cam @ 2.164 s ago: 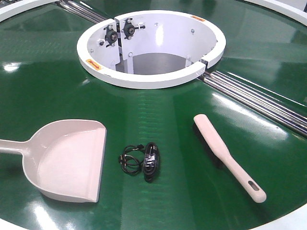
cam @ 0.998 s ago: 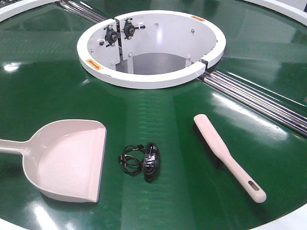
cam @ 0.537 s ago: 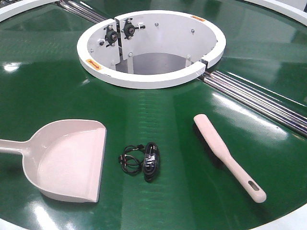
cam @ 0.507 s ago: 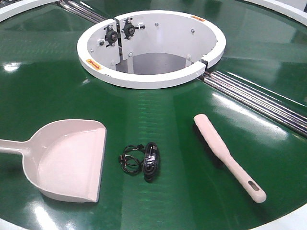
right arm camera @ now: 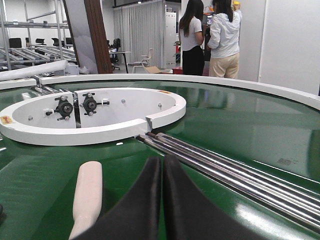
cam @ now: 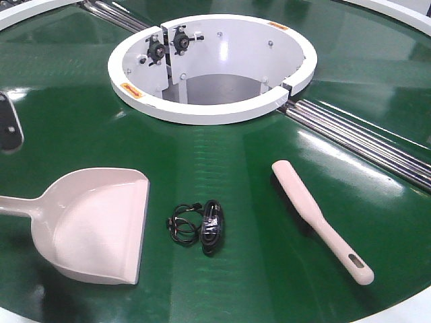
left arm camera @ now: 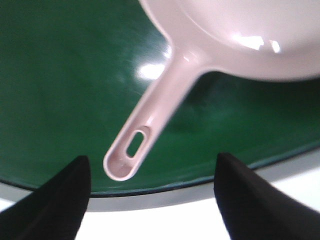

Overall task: Clean and inspect green conveyor with broom and dustpan
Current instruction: 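Lower the left gripper onto the pink dustpan handle and grasp it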

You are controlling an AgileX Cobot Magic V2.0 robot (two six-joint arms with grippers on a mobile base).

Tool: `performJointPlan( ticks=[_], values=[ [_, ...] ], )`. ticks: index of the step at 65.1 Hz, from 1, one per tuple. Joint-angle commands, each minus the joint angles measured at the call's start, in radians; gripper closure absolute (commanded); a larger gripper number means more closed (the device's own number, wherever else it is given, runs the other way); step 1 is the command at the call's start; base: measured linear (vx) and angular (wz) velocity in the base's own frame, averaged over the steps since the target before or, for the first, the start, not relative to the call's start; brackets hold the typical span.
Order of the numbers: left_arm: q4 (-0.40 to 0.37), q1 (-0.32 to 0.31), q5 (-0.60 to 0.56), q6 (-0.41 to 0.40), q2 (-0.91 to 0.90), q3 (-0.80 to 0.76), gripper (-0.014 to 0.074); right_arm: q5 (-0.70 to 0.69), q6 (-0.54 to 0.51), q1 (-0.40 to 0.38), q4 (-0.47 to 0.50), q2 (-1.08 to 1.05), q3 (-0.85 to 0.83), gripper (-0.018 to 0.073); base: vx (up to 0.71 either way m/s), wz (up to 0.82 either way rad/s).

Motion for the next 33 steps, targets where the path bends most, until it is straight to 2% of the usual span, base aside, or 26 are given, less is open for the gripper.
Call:
performJointPlan(
  ticks=[1,5,16,26,33],
  values=[
    [0.007,-0.014,0.008,0.117,0.011,-0.032,0.0113,-0.076,0.001,-0.001,-0.002,-0.011,0.003,0.0568,0.0,0.0],
    [-0.001,-0.014,0.008,0.126,0.037,-0.032,0.0108,-0.077,0.001,-0.001,-0.002,-0.011,0.003,0.0568,0.0,0.0],
    [0.047,-0.014,0.024,0.125,0.082,-0.032,0.0066,-0.077,0.001,-0.001,-0.002,-0.011,0.003,0.0568,0.0,0.0],
    [0.077,-0.014,-0.007,0.127,0.114,-0.032,0.0026,-0.077,0.001,-0.001,-0.002,-0.011,0.003,0.0568,0.0,0.0],
    [0.074,-0.014,-0.018,0.184,0.14,-0.032,0.0027,-0.077,0.001,-0.001,-0.002,-0.011,0.003,0.0568,0.0,0.0]
  ],
)
